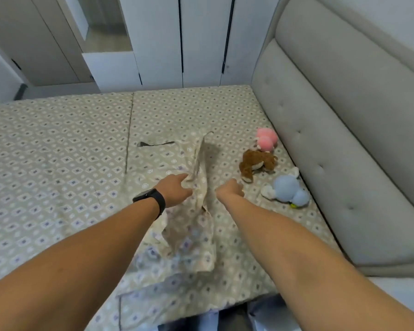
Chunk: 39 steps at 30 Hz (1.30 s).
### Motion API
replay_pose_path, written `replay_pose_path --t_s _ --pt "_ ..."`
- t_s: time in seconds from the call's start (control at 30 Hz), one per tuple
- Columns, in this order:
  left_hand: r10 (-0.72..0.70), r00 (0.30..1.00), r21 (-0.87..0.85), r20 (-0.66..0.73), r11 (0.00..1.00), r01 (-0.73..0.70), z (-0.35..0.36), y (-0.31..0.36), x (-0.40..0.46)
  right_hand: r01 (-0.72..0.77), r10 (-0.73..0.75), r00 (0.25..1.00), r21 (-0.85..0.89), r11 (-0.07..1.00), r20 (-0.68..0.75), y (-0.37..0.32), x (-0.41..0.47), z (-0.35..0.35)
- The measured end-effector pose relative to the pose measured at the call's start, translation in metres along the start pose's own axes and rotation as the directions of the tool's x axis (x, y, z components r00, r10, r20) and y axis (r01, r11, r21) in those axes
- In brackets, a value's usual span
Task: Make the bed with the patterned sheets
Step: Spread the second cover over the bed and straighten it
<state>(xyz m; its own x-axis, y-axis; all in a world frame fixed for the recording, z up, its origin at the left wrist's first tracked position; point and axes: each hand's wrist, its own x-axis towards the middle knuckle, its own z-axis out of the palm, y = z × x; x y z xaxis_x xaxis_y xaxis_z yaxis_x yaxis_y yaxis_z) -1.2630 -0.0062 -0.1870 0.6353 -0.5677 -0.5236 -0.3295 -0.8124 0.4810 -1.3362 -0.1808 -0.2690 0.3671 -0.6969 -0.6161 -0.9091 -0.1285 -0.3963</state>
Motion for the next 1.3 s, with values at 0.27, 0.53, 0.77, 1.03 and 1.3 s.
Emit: replay_pose_path --t_s 0.27,0.53,0.77,1.03,1.3 --pt "0.060 0.940 0.145 0.337 0.983 -0.114 0.125 0.029 -0.018 0.085 0.010 0.969 -0.375 0.923 0.246 0.180 -0.027 0.019" --pt "-0.027 0.872 0.274 0.488 0.954 -0.124 0.237 0.113 0.013 0.043 0.114 0.927 -0.403 0.914 0.358 0.335 0.035 -0.059" --pt "-0.069 0.929 0.214 0.364 0.977 -0.011 0.352 0.185 0.081 -0.015 0.093 0.981 -0.415 0.909 0.168 0.412 0.138 -0.119" --pt "-0.133 0.871 0.261 0.473 0.965 0.006 0.551 0.139 0.142 0.557 -0.121 0.824 -0.752 0.352 0.554 0.511 0.255 -0.046" --pt "-0.013 0.884 0.354 0.468 0.919 -0.174 0.617 0.122 0.163 0.672 -0.388 0.706 -0.734 0.102 0.593 0.559 0.278 -0.018"
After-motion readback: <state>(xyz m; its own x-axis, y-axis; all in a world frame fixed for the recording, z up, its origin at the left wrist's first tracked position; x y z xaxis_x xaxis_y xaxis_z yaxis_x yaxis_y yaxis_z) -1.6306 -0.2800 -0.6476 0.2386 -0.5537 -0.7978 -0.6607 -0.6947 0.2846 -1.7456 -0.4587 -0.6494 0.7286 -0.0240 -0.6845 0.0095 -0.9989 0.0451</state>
